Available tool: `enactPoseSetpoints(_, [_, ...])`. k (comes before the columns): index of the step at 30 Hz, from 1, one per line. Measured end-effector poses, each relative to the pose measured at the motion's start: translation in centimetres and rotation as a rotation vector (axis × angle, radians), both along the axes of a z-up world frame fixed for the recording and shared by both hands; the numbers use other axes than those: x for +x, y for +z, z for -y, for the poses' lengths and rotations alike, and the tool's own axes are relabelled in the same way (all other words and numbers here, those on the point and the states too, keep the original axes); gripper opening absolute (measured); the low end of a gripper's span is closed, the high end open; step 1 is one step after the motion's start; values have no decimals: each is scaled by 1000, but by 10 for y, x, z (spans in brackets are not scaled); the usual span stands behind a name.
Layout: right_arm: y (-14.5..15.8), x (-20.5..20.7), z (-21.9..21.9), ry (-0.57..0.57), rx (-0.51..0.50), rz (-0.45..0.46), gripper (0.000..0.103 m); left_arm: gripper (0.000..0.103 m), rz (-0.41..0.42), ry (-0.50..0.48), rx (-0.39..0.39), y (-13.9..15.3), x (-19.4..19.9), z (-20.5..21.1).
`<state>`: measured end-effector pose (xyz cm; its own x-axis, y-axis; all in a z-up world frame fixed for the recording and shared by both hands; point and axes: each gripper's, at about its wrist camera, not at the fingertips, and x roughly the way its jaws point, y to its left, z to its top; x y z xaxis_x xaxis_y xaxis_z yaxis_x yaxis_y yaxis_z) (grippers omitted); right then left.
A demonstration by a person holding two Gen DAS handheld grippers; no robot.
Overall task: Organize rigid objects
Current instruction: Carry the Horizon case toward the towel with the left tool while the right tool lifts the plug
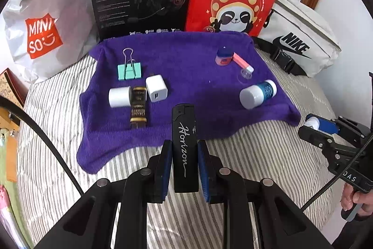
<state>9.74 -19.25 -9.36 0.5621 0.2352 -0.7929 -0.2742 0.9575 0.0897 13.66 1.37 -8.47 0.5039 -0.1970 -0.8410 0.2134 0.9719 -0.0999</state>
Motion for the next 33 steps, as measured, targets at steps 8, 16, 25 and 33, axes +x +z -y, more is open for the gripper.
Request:
enactPoseSetpoints(8, [6,19,1,3,-3,14,36,21,-12,-17,-18,0,32,7])
enactPoseSetpoints(16, [0,29,11,-12,-1,4,36,21,-56,-47,-11,-15,75,24])
enactPoseSetpoints(25, [-5,37,13,-10,2,-5,36,21,-116,-46,56,-46,99,34])
enactPoseSetpoints(33, [-9,45,14,-10,10,-12,36,21,-122,-59,124,-58,100,44])
